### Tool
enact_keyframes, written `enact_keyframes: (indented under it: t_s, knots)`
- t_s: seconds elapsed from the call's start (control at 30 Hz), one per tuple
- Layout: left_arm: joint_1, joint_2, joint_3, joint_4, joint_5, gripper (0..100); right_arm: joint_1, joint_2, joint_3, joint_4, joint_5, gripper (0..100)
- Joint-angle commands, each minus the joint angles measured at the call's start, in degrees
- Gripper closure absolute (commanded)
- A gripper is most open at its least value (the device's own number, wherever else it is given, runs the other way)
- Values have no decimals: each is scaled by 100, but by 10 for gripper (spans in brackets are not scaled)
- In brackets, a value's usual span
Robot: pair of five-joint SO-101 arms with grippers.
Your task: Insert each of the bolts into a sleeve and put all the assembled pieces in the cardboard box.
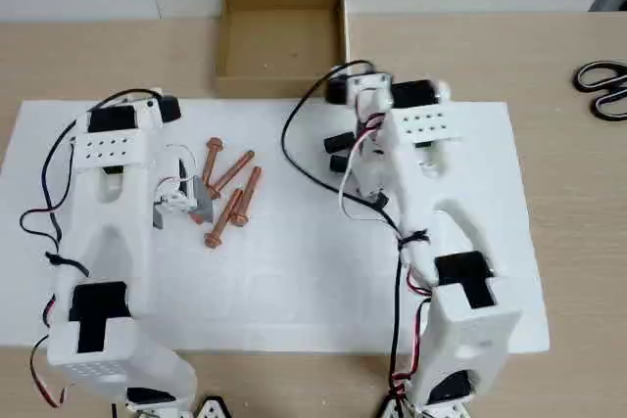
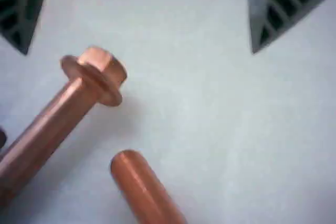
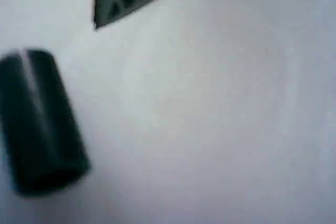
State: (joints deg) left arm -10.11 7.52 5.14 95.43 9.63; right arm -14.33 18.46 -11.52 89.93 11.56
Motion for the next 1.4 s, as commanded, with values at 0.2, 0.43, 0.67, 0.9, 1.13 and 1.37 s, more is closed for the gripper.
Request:
enact_keyframes:
  t_s: [0.2, 0.43, 0.67, 0.9, 1.13, 1.37]
  knots:
    - [-70, -26, -549, 149, -176, 746, -233, 321, -334, -831, 387, 800]
    - [-70, -26, -549, 158, -176, 746, -224, 954, -334, -1130, 378, 800]
    - [-70, -26, -549, 158, -176, 746, -224, 1349, -334, -1130, 378, 828]
    - [-70, -26, -549, 167, -176, 746, -233, 1341, -554, -804, 352, 974]
    - [-62, -62, -549, 167, -176, 746, -224, 1341, -2242, 567, 334, 995]
    - [-62, -53, -549, 246, -202, 746, -224, 1402, -2497, 620, -396, 994]
